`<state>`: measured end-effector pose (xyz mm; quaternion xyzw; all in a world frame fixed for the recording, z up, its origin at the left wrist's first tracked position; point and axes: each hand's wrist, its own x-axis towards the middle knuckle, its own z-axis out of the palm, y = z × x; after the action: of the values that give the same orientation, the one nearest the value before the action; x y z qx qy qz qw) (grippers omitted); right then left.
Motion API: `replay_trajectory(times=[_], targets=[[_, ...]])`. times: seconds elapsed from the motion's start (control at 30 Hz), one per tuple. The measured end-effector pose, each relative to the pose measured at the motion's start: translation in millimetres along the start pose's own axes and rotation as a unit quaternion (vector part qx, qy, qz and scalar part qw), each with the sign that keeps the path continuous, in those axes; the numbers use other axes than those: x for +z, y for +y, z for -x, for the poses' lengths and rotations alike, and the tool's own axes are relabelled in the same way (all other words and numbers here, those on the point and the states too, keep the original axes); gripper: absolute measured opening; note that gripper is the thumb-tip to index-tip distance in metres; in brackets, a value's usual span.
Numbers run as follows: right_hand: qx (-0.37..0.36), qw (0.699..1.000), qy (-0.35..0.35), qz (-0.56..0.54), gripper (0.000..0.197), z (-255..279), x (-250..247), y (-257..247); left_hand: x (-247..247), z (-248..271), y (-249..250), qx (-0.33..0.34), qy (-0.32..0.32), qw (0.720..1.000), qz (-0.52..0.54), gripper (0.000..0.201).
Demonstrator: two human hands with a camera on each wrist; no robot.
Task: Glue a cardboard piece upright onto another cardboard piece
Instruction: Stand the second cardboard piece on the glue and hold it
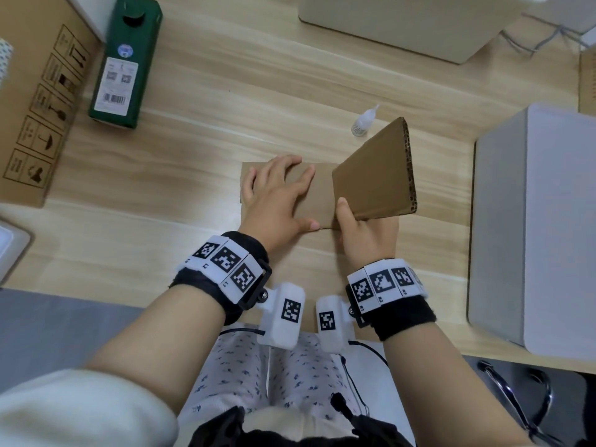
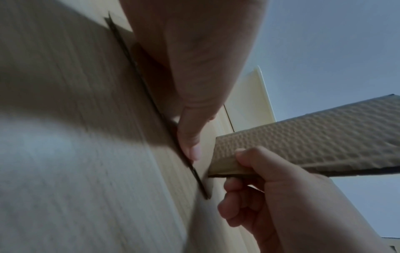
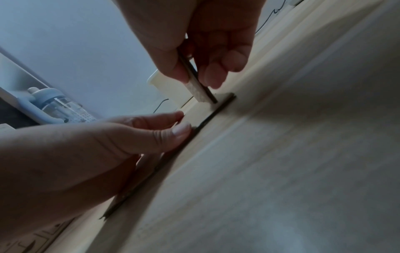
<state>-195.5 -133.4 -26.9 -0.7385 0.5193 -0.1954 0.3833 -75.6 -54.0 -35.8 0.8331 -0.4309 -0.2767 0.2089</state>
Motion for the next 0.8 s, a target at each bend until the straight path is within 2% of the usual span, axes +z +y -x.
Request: replay_trajectory(times=[0.8], targets=[[0.023, 1.0, -0.009, -0.006, 0.021, 5.0, -5.7, -15.0, -0.4, -0.4, -0.5, -0.003, 0.002, 1.0, 0.003, 0.084]])
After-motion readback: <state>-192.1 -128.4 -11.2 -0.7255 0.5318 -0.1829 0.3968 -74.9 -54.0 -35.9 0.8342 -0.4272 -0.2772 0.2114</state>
